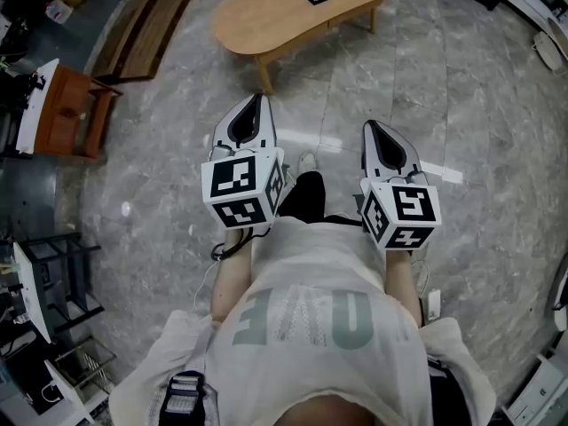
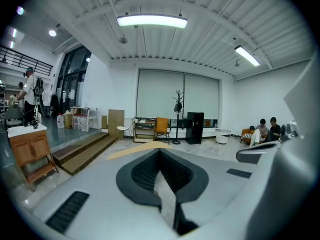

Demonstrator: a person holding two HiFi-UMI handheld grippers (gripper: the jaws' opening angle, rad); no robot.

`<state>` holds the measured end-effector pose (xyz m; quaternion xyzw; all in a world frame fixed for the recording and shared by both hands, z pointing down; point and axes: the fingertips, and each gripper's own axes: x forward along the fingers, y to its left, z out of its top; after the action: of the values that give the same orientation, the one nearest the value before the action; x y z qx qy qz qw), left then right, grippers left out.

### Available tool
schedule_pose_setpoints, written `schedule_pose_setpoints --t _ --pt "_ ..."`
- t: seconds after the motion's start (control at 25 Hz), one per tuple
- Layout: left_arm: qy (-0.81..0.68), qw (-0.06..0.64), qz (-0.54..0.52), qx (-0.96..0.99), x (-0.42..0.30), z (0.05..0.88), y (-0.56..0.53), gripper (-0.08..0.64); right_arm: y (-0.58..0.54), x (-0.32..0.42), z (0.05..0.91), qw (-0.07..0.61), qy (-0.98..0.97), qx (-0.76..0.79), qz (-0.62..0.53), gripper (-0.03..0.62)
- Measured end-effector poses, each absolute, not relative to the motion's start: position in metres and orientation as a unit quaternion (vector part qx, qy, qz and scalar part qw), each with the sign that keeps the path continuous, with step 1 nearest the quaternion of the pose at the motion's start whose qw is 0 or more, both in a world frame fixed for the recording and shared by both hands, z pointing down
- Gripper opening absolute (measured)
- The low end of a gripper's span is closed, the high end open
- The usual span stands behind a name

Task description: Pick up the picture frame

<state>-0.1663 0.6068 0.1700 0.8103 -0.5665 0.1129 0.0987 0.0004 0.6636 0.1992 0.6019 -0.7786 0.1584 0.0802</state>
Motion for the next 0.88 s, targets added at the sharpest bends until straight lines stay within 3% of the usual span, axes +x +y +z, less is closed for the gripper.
schedule_pose_setpoints --t 0.44,0.88 --pt "-0.548 0.094 0.097 0.825 -0.138 0.245 0.498 0.009 0.587 0.046 0.267 0.081 -0.751 0.64 0.139 0.006" --pt "-0.508 0.099 0.113 0.848 -0.087 0.257 0.3 0.009 0.389 0.074 0.275 0.101 -0.737 0.651 0.149 0.006"
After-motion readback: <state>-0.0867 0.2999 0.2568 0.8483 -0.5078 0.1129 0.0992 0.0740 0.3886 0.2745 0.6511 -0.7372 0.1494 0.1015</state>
